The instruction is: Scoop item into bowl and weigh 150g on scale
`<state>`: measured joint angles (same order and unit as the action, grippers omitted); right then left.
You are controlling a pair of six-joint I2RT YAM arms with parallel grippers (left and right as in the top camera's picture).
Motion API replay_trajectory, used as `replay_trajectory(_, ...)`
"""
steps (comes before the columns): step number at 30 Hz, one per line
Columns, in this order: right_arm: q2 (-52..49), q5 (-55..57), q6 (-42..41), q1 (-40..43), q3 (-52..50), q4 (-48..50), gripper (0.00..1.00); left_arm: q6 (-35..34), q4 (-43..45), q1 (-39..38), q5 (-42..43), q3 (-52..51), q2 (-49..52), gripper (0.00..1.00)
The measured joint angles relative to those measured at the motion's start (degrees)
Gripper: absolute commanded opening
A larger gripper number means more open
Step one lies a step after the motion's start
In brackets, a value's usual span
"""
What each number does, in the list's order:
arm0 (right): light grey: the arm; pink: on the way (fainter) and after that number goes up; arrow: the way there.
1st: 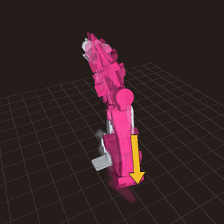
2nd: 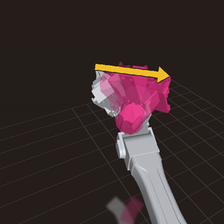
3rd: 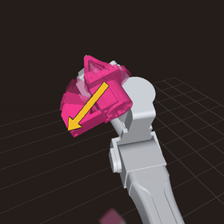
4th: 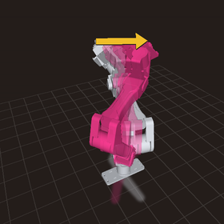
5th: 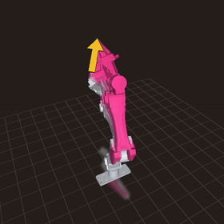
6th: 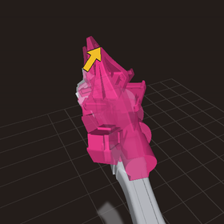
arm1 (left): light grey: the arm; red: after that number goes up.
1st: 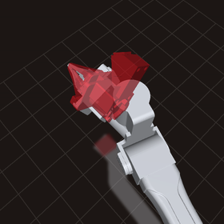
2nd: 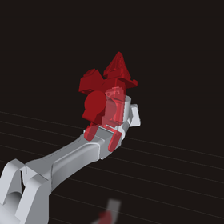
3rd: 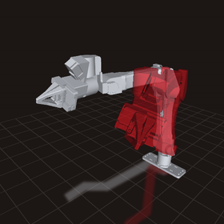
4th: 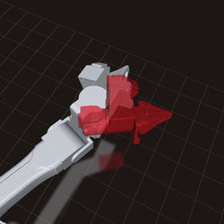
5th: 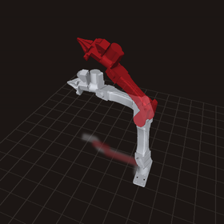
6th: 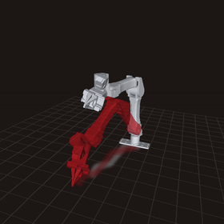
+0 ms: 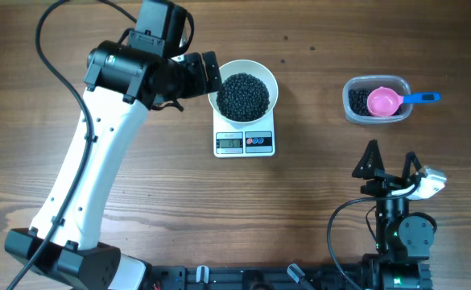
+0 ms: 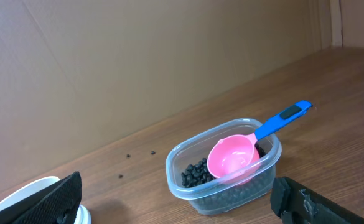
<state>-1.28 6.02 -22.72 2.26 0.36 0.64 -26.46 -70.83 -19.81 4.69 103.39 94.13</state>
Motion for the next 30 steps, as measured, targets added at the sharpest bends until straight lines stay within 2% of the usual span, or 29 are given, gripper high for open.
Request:
replay_trajectory(14,0.02,0.00,0.00,0.00,0.00,0.00,1.00,-0.87,0.00,-0.02,1.44,0.00,0.00,1.00)
replay_trajectory(17,0.02,0.00,0.00,0.00,0.00,-0.02,1.00,-0.87,-2.58,-0.74,1.46,-0.11,-0.79,1.00)
replay_trajectory(19,0.02,0.00,0.00,0.00,0.00,-0.02,1.00,-0.87,-3.65,-0.94,1.66,-0.37,-4.35,1.00)
replay_trajectory(24,0.00,0.00,0.00,0.00,0.00,0.00,1.00,-0.87,-4.26,-0.92,1.62,-0.22,-27.89,1.00)
replay_trajectory(27,0.00,0.00,0.00,0.00,0.00,0.00,1.00,-0.87,-3.69,0.92,-1.95,-0.20,-36.24,1.00)
replay_trajectory(28,0.00,0.00,0.00,0.00,0.00,0.00,1.00,-0.87,-2.10,2.32,-4.33,-0.85,-38.77,1.00)
replay_trajectory(30,0.00,0.00,0.00,0.00,0.00,0.02,1.00,-0.87,7.28,5.66,-8.79,-7.65,-44.92,1.00)
